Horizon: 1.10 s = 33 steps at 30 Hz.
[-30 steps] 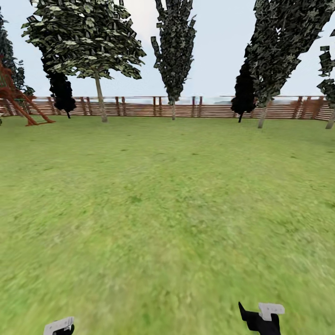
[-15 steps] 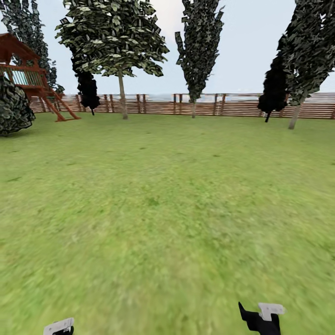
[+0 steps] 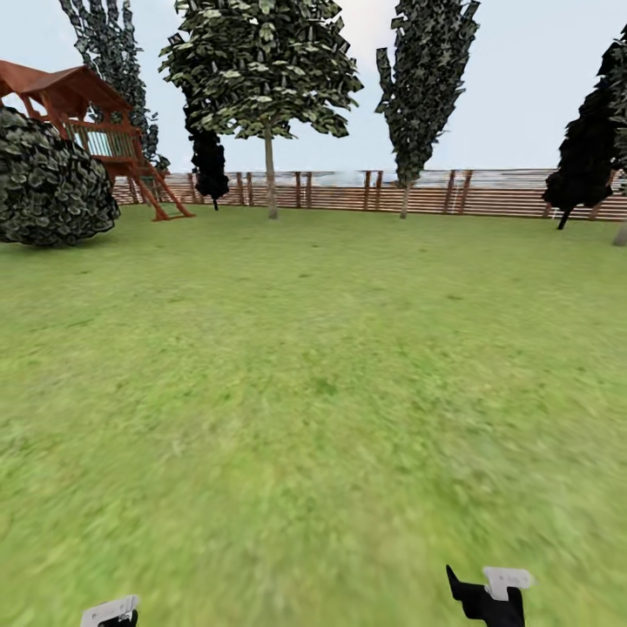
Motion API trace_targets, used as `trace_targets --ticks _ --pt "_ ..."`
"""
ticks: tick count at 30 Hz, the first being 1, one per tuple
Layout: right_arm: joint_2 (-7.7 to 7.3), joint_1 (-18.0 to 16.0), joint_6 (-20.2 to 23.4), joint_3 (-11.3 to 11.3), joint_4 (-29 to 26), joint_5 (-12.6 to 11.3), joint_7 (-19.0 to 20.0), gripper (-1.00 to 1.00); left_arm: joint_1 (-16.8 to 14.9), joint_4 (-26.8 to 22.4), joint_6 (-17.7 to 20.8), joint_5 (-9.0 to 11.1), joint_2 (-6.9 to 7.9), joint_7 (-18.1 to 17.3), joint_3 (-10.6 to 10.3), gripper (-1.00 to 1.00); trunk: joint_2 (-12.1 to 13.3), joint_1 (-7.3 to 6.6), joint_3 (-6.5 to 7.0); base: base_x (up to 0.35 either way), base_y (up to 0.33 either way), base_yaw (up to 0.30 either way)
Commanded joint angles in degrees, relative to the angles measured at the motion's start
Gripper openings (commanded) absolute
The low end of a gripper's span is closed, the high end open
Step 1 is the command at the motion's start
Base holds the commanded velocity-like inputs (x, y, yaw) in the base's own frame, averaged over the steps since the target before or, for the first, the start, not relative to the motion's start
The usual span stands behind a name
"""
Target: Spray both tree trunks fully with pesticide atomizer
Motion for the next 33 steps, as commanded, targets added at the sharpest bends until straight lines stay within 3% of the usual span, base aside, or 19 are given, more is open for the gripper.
trace_targets --ticks 1,15,33 --pt "0.06 -0.1 -0.2 -0.5 -0.1 0.3 0.5 1.0 0.0 0.1 -0.1 0.3 0.0 -0.5 0.4 -1.0 0.0 0.02 -0.11 0.319 0.128 0.258" --pt "0.06 -0.1 -0.2 -0.5 -0.1 0.3 0.5 1.0 0.0 0.1 -0.1 0.3 0.03 -0.5 0.4 -1.0 0.0 0.02 -0.84 0.319 0.123 0.248" --pt "-0.3 0.1 -0.1 -0.5 -0.3 0.4 0.6 1.0 0.0 0.1 -0.1 0.3 0.25 -0.5 0.4 -1.0 0.0 0.02 -0.89 0.32 0.097 0.012"
